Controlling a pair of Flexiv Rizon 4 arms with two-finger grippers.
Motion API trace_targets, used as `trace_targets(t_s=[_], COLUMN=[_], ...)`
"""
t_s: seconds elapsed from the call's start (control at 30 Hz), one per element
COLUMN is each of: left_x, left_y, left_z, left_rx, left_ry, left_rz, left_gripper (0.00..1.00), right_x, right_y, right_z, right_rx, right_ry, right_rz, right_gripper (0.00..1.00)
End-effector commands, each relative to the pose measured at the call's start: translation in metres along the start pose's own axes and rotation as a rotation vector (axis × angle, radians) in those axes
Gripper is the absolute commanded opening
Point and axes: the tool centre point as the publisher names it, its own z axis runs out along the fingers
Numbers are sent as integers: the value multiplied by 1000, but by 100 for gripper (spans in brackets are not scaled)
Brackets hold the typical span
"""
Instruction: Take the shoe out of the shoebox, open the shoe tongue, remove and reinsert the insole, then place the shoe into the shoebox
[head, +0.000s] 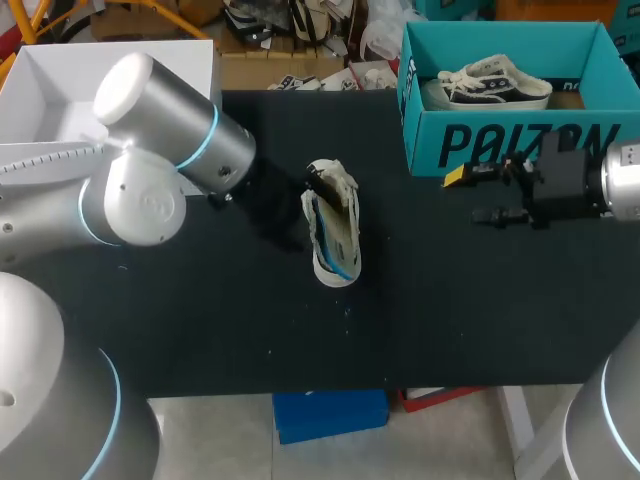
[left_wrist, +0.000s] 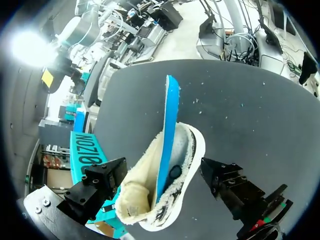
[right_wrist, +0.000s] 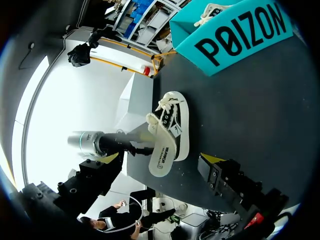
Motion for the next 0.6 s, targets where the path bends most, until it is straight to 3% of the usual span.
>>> trace_targets(t_s=[0.03, 0.13, 0.2, 0.23, 0.3, 0.6], left_x=[-1, 0, 0, 0, 0, 2], left_y=[4, 7, 8, 9, 11, 14], left_z=[7, 9, 10, 11, 12, 18], left_rx=[1, 2, 2, 3, -3, 10], left_ry=[13, 23, 35, 39, 54, 80], left_rz=[-1, -2, 1, 1, 9, 6], left_gripper=[49, 36, 15, 15, 24, 16], right_x=[0, 0, 0, 0, 0, 0], right_y=[1, 1, 1, 1, 1, 1], right_z=[1, 1, 1, 1, 1, 1], right_rx=[2, 2, 2, 2, 2, 2], right_ry=[-1, -1, -1, -1, -1, -1], right_rz=[1, 1, 1, 1, 1, 1], right_gripper=[100, 100, 100, 100, 100, 100])
